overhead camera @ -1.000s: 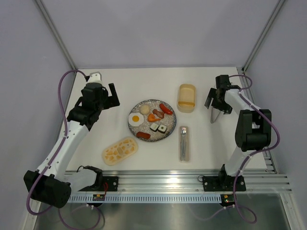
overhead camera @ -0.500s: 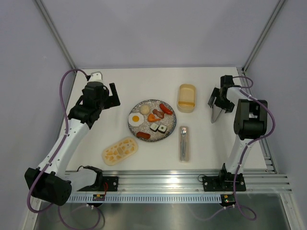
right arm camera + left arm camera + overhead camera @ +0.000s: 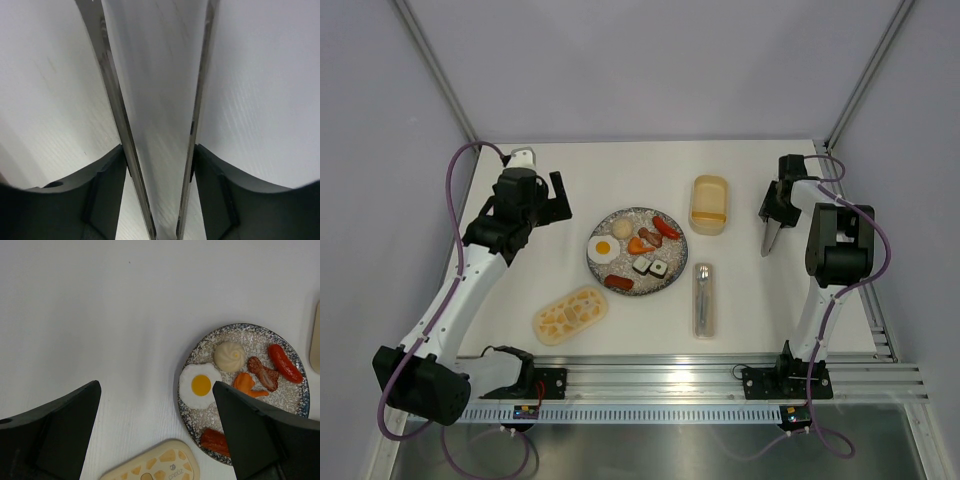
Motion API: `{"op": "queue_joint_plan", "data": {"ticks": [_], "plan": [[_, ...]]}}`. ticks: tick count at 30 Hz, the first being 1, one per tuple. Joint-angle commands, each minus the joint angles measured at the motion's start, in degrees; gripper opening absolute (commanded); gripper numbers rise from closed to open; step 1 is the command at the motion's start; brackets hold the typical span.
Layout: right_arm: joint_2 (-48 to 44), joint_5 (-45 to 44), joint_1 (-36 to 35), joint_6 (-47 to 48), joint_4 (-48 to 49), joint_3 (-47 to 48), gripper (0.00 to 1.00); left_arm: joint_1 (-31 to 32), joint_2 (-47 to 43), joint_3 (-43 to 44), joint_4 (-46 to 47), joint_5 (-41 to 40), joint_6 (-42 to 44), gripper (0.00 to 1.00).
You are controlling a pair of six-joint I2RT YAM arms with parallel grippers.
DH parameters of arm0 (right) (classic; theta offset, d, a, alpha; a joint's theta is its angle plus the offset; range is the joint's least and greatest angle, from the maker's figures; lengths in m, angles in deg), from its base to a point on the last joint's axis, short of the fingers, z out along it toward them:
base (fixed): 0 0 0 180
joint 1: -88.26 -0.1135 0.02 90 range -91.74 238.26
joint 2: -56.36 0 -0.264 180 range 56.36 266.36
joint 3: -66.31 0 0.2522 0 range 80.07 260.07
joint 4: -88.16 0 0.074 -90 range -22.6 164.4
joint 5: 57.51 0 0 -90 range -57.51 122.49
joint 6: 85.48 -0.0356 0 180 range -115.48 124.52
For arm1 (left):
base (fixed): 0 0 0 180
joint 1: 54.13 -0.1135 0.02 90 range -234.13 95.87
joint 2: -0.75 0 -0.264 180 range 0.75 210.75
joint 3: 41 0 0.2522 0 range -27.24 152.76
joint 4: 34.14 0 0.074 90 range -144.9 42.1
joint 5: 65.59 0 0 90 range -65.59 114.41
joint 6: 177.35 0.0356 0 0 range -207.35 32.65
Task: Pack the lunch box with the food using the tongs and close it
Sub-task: Pick up the clamp at the center of the board.
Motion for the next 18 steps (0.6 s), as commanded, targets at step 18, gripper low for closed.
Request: {"op": "queue_joint_plan", "data": {"ticks": [18], "plan": [[-24.25, 10.23, -1.02, -4.44, -12.32, -3.51, 0.29, -0.21, -0.69, 1.87, 0.96, 2.59, -1.83, 0.99]]}}
